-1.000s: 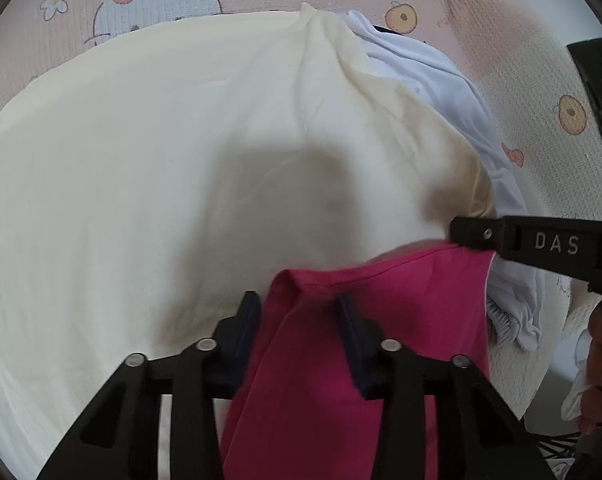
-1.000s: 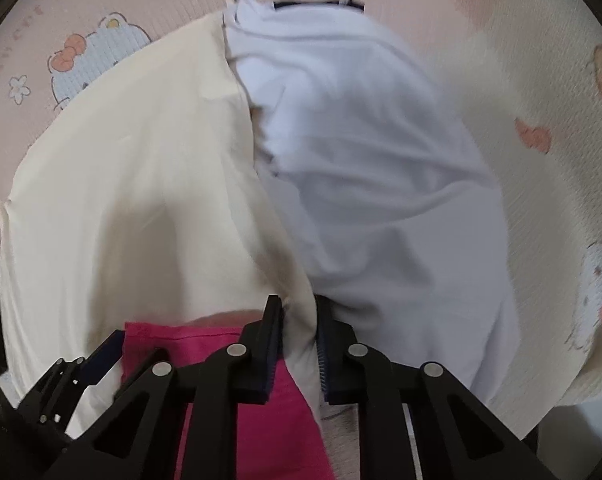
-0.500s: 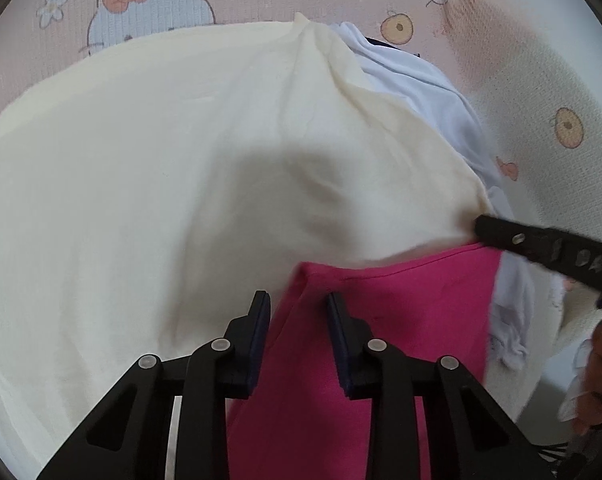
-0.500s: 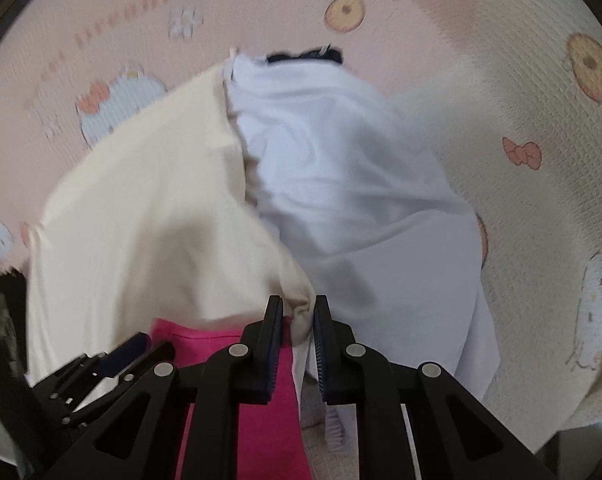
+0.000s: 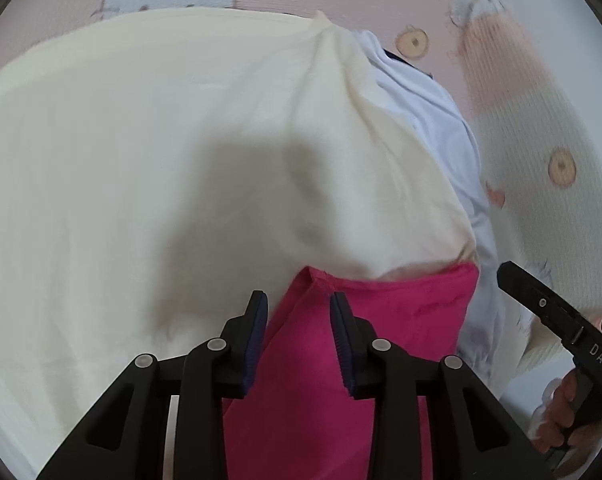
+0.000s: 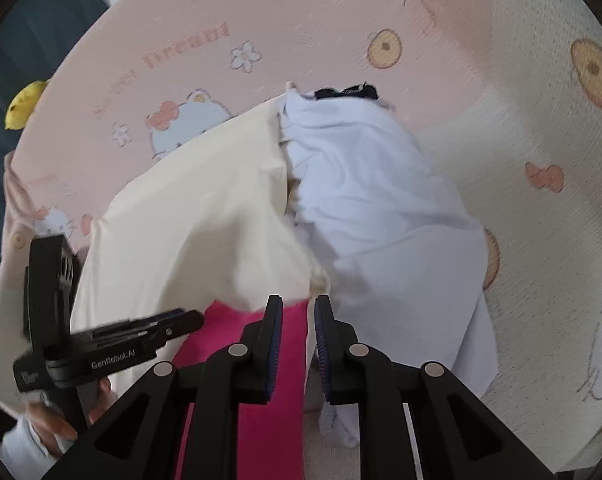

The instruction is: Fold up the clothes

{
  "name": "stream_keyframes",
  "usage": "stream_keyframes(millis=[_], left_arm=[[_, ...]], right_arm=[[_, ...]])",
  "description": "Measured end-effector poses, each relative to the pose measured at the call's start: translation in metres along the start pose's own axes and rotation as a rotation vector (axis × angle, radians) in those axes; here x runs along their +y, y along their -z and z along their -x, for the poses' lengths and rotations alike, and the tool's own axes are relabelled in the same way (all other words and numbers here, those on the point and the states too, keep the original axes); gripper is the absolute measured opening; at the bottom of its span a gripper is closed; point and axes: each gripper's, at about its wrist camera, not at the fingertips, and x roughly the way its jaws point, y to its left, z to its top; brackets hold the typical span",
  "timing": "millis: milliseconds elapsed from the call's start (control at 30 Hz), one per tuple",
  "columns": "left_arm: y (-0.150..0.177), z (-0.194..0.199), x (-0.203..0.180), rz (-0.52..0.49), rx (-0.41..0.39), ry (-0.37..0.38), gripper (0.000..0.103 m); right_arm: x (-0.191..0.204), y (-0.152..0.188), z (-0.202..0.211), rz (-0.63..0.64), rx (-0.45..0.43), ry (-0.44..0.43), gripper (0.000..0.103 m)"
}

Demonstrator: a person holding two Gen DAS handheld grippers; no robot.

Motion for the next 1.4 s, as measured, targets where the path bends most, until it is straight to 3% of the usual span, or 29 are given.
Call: stream_keyframes(millis=[167,333,400,533,700,800,867,1100,1133,1167,1200,1300,1400], left_arm=[[0.005,-0.011,-0.01,-0.018,0.058,-0.005,0.029],[0.007,-0.012,-0.008,0.002,0.077,0.025,0.03],[0.007,-0.01,-0.005,0.012,0.081,0.045,0.037],[0.016,-0.006,-0.005,0.031,0.056,0.062,0.041],[0.037,-0.003,-0.028,-0.056,0.01,-0.031,0.041],[0.034,-0.009,-0.049,-0.159,-0.01,-0.166,0.041],[0.032,-0.014,-0.058,-0.197,-0.018,-0.215,0.041],[0.027,-0.02,-0.073,-0.225,-0.071,-0.215,0.041],[0.028,-0.02,-0.075,-0.239,-0.082,-0.217,0.039],[0.03,-0.02,-0.079,-0.254,-0.092,-0.22,0.028],[0.031,-0.019,-0.083,-0.277,-0.101,-0.229,0.019],[0.034,-0.019,-0.096,-0.336,-0.123,-0.266,0.008],[0.03,-0.015,-0.102,-0.329,-0.127,-0.272,0.006]], right_arm=[[0.009,0.018,-0.008,0.069,0.044,-0.053,0.015],[0.009,0.021,-0.028,0.071,0.079,-0.013,0.015],[0.005,0.017,-0.034,0.032,0.104,-0.014,0.02],[0.002,0.01,-0.032,0.01,0.116,-0.025,0.022],[-0.001,0.011,-0.03,0.029,0.113,-0.039,0.026],[-0.003,0.013,-0.03,0.043,0.105,-0.051,0.026],[-0.004,0.015,-0.03,0.052,0.1,-0.059,0.026],[0.004,0.014,-0.032,0.106,0.026,-0.051,0.025],[0.007,0.014,-0.031,0.128,0.011,-0.024,0.018],[0.01,0.013,-0.03,0.144,-0.001,-0.001,0.005],[0.013,0.012,-0.03,0.149,-0.005,0.015,0.005],[0.012,0.007,-0.027,0.119,-0.014,0.035,0.005],[0.008,0.004,-0.022,0.083,-0.026,0.037,0.004]])
